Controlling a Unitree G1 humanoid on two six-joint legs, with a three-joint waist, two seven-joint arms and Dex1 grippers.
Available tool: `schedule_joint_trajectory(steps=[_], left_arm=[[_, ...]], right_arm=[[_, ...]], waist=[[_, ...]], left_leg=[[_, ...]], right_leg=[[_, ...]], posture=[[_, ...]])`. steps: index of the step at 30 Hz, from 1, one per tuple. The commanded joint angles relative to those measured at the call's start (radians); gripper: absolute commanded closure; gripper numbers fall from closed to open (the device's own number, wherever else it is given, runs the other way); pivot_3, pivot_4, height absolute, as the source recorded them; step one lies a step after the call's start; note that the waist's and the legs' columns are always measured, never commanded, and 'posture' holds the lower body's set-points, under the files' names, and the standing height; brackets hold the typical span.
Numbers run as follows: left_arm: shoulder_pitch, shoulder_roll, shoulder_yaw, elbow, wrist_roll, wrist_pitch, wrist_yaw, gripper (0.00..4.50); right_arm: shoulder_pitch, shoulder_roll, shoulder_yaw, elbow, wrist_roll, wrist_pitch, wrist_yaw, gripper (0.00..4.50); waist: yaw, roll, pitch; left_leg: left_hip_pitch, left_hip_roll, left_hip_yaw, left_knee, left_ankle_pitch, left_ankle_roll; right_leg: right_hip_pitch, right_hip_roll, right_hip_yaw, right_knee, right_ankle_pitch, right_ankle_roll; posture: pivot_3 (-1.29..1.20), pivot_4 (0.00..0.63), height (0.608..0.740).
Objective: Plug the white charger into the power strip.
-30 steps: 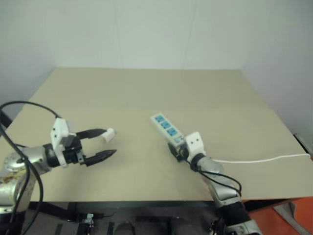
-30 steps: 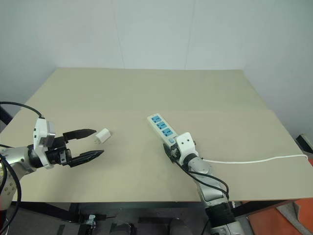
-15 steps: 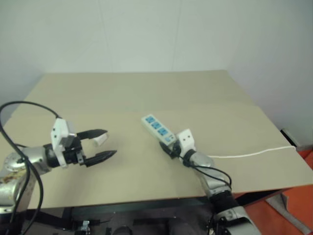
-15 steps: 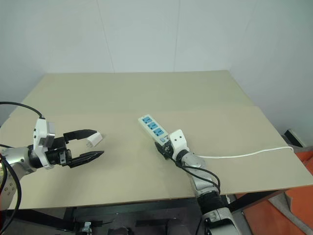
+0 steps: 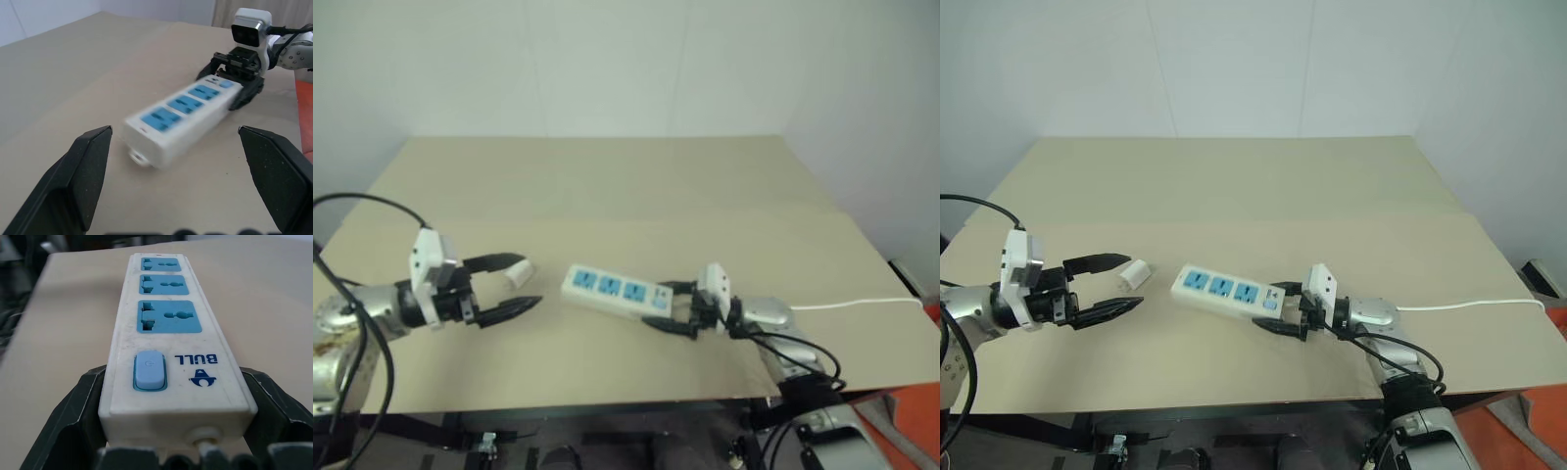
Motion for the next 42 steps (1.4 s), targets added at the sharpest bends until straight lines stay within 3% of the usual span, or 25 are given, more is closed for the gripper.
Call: schedule_joint_trajectory(steps=[1, 7, 11, 13, 16, 18, 22, 24, 27, 33, 42], left_arm=[[-0.014, 0.025, 0.006, 0.012, 0.013, -0.031, -0.032, 0.00], [-0.059, 0.081, 0.002, 0.018, 0.006, 0.048, -0.039, 0.00], [-0.216, 0.151, -0.092, 0.067, 0.078, 0.176, 0.042, 0.00], [-0.376, 0.170, -0.148, 0.125, 0.063, 0.303, 0.058, 0.00], [-0.616, 0.221, -0.354, 0.174, 0.148, 0.511, 0.037, 0.00], [-0.835, 0.229, -0.598, 0.243, 0.248, 0.665, -0.058, 0.00], [-1.184, 0.134, -0.956, 0.512, 0.382, 0.860, -0.201, 0.00], [-1.293, 0.079, -1.109, 0.650, 0.481, 0.844, -0.255, 0.00], [-1.386, -0.031, -1.228, 0.891, 0.607, 0.772, -0.271, 0.00], [-1.445, -0.209, -1.215, 1.296, 0.746, 0.635, -0.243, 0.00], [-1.391, -0.279, -1.053, 1.517, 0.837, 0.498, -0.061, 0.00]], right_arm=[[-0.055, 0.019, 0.016, 0.104, -0.022, -0.112, 0.070, 1.08], [-0.117, 0.055, 0.019, 0.291, -0.065, -0.228, 0.112, 1.08], [-0.139, 0.070, 0.017, 0.350, -0.079, -0.267, 0.121, 1.08], [-0.145, 0.077, 0.019, 0.371, -0.090, -0.282, 0.122, 1.08], [-0.150, 0.086, 0.019, 0.389, -0.098, -0.292, 0.120, 1.08], [-0.146, 0.092, 0.020, 0.387, -0.102, -0.291, 0.117, 1.08], [-0.142, 0.107, 0.019, 0.389, -0.112, -0.287, 0.102, 1.08], [-0.134, 0.113, 0.017, 0.382, -0.115, -0.284, 0.091, 1.08], [-0.120, 0.118, 0.018, 0.367, -0.117, -0.281, 0.081, 1.08], [-0.087, 0.105, 0.016, 0.324, -0.114, -0.264, 0.068, 1.08], [-0.063, 0.099, 0.015, 0.283, -0.113, -0.236, 0.049, 1.08]], waist=[[0.001, 0.000, 0.000], [0.004, 0.000, 0.000], [0.006, 0.000, 0.000], [0.005, 0.000, 0.000], [0.004, -0.002, 0.000], [0.003, -0.002, 0.000], [-0.010, -0.002, 0.000], [-0.020, -0.002, 0.001], [-0.023, -0.002, 0.001], [-0.021, -0.002, 0.001], [-0.018, -0.003, 0.002]], left_leg=[[0.000, 0.000, 0.000, 0.000, 0.000, 0.000], [0.000, 0.000, 0.000, 0.001, 0.000, 0.000], [0.001, 0.000, -0.001, 0.002, 0.000, 0.000], [0.002, 0.000, -0.001, 0.002, 0.000, 0.000], [0.001, 0.000, -0.004, 0.003, 0.000, 0.000], [0.002, -0.001, -0.003, 0.003, 0.000, 0.000], [0.002, -0.001, -0.004, 0.002, 0.000, 0.000], [0.002, -0.002, -0.004, 0.002, 0.000, 0.000], [0.004, -0.002, -0.005, 0.001, 0.000, 0.000], [0.003, -0.002, -0.005, 0.001, 0.000, 0.000], [0.001, -0.002, -0.005, 0.001, 0.000, 0.000]], right_leg=[[0.000, 0.000, 0.000, 0.000, 0.000, 0.000], [0.001, 0.000, 0.000, 0.000, 0.000, 0.000], [0.001, 0.001, -0.001, 0.001, 0.000, 0.000], [0.002, 0.001, -0.001, 0.002, 0.000, 0.000], [0.002, 0.002, -0.002, 0.002, 0.000, 0.001], [0.003, 0.002, 0.000, 0.002, 0.000, 0.001], [0.003, 0.003, -0.001, 0.004, 0.000, 0.002], [0.002, 0.004, -0.001, 0.006, -0.001, 0.001], [0.001, 0.004, 0.000, 0.010, -0.004, 0.000], [-0.001, 0.004, 0.000, 0.011, -0.005, 0.000], [0.000, 0.003, 0.000, 0.010, -0.005, 0.000]], posture=[[0.00, 0.150, 0.740], [0.00, 0.150, 0.740], [0.00, 0.150, 0.740], [0.00, 0.150, 0.740], [0.00, 0.150, 0.740], [0.00, 0.150, 0.740], [0.00, 0.150, 0.740], [0.00, 0.150, 0.740], [0.00, 0.150, 0.740], [0.00, 0.150, 0.740], [0.00, 0.150, 0.740]])
